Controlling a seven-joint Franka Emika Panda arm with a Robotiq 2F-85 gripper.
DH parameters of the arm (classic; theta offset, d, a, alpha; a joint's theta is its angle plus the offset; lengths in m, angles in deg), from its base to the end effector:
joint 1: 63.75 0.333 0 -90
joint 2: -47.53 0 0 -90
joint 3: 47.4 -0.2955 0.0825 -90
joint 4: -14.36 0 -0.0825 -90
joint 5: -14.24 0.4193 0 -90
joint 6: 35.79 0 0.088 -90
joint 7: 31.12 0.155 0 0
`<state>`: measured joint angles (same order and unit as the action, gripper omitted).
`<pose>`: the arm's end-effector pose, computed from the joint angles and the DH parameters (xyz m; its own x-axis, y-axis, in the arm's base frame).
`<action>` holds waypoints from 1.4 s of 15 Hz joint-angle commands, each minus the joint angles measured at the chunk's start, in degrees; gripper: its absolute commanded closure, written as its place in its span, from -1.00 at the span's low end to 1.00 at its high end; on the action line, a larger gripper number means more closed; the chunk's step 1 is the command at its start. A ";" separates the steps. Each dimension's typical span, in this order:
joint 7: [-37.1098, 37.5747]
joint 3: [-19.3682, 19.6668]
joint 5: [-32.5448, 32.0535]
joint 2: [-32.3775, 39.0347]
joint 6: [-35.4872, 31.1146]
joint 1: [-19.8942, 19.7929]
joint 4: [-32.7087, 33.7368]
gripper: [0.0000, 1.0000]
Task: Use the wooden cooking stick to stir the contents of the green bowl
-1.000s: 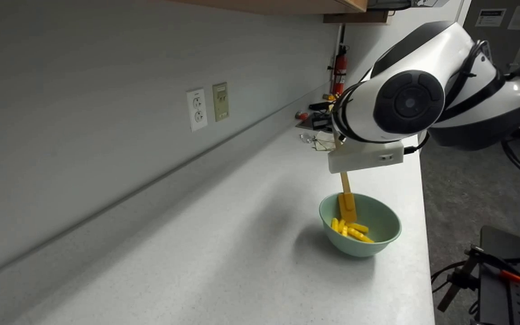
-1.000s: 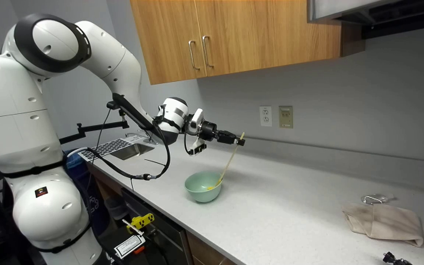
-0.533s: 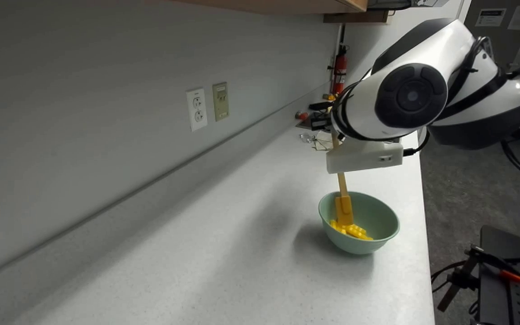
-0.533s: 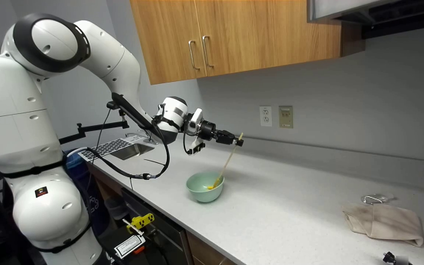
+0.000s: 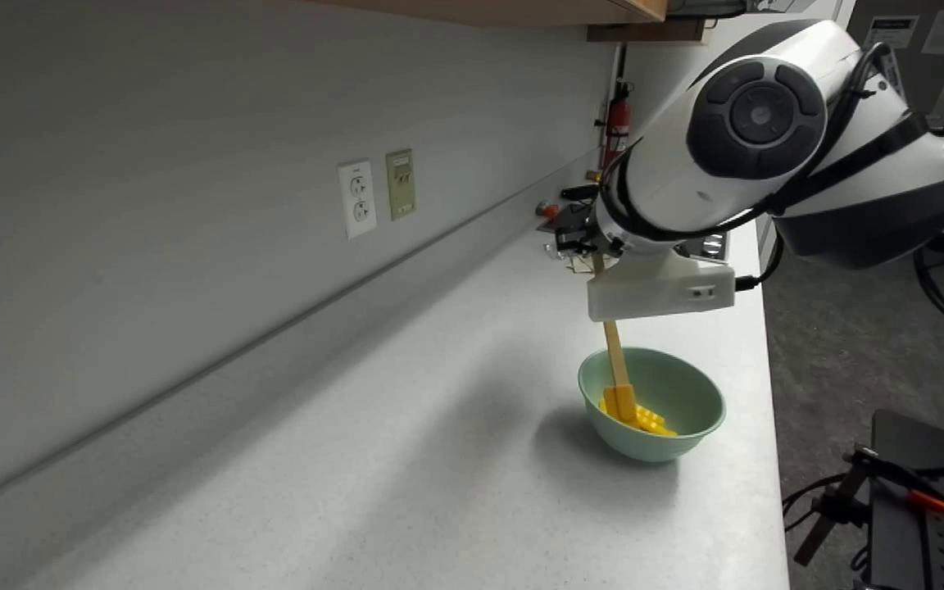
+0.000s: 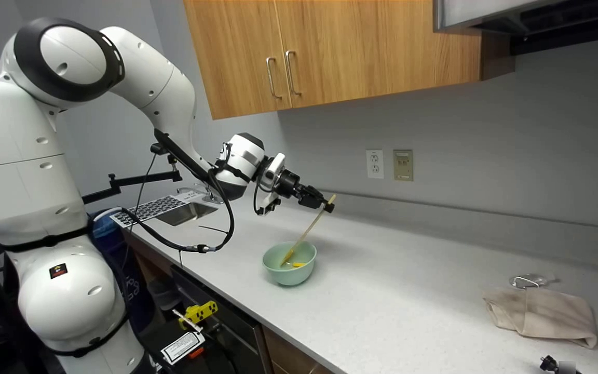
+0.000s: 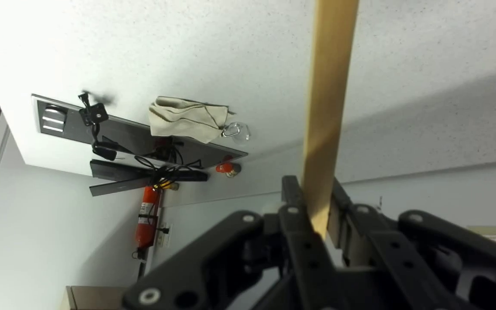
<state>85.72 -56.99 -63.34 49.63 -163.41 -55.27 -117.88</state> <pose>0.5513 0.1093 0.2656 0.4406 -0.3466 0.8281 -0.7164 -0.6916 0.0917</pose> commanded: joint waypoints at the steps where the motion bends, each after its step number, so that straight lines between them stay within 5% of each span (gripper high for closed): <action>1: -1.28 0.54 0.64 2.45 1.24 -0.02 1.10 0.91; 15: 5.46 -0.16 -10.61 2.76 15.50 0.96 0.99 0.91; 21: 2.14 -0.43 -3.78 0.18 8.80 0.29 1.99 0.91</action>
<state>89.65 -57.39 -70.96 51.53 -151.63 -54.97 -116.31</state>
